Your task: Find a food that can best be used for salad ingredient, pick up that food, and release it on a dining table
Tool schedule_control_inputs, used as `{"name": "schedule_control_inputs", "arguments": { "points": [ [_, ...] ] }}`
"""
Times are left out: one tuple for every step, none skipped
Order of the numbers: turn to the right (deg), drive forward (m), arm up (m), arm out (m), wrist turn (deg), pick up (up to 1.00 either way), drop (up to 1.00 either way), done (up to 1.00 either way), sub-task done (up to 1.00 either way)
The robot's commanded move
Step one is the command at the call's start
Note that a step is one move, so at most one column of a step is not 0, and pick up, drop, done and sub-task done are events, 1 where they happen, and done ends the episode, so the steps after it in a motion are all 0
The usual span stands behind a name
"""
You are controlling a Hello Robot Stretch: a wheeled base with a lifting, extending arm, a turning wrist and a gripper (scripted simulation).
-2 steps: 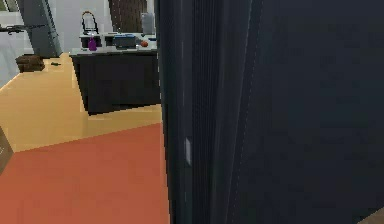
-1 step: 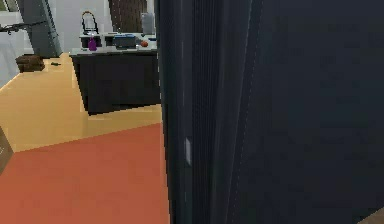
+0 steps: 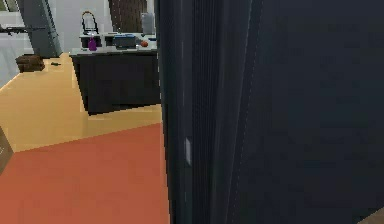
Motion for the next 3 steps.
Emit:
{"name": "schedule_control_inputs", "arguments": {
  "points": [
    [0.0,0.00,-0.32,0.00,0.0,0.00,0.00,0.00,0.00],
    [0.0,0.00,0.00,0.00,0.0,0.00,1.00,0.00,0.00],
    [0.0,0.00,0.04,0.00,0.0,0.00,0.00,0.00,0.00]
  ]
}}
